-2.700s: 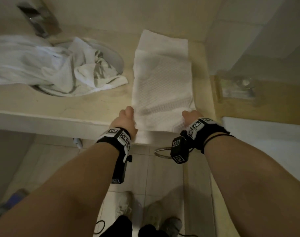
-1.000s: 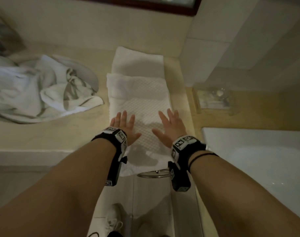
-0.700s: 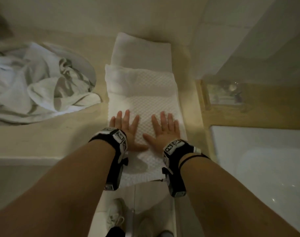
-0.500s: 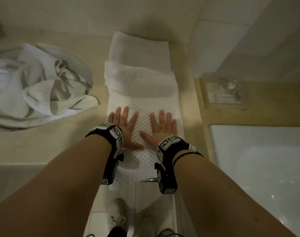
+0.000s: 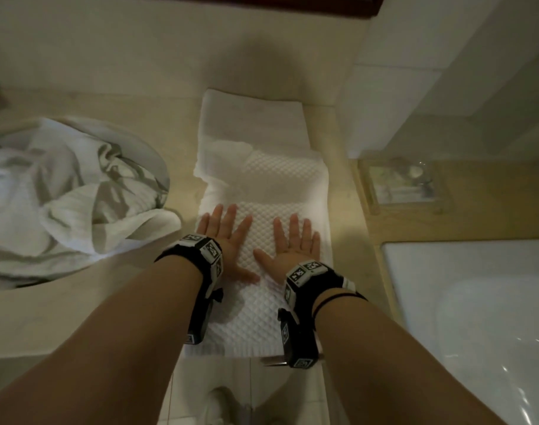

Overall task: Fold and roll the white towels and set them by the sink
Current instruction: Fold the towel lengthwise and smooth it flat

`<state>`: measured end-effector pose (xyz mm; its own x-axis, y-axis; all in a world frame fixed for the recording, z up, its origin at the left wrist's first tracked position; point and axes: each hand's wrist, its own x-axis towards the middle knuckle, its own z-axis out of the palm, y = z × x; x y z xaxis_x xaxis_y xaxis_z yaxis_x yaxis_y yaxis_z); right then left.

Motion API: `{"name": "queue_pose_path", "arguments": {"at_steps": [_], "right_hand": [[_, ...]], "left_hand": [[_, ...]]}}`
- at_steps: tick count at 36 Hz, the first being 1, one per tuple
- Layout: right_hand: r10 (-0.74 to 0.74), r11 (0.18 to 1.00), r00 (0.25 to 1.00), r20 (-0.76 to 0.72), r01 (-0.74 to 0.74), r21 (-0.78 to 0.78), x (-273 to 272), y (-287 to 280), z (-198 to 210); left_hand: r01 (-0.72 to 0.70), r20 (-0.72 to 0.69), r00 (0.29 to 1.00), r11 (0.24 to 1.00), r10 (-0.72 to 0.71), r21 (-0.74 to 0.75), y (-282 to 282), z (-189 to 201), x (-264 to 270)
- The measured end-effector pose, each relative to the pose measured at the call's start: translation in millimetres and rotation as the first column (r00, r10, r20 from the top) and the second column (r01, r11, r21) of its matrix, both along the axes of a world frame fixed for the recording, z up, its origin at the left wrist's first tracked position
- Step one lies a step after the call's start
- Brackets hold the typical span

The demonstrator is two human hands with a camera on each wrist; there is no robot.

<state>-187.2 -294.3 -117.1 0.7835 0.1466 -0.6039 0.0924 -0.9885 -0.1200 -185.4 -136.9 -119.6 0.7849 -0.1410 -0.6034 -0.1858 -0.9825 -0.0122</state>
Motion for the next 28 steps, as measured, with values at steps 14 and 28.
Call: {"name": "queue_pose_path", "arguments": {"at_steps": [14, 28], "right_hand": [[0.004, 1.0, 0.998, 0.064, -0.006, 0.025, 11, -1, 1], [-0.565, 0.782, 0.823, 0.054, 0.514, 0.354, 137, -52, 88]], "left_hand": [[-0.026, 0.036, 0.999, 0.999, 0.028, -0.047, 3, 3, 9], [-0.578, 0.312, 0.68, 0.746, 0.664, -0.329, 43, 80, 117]]}}
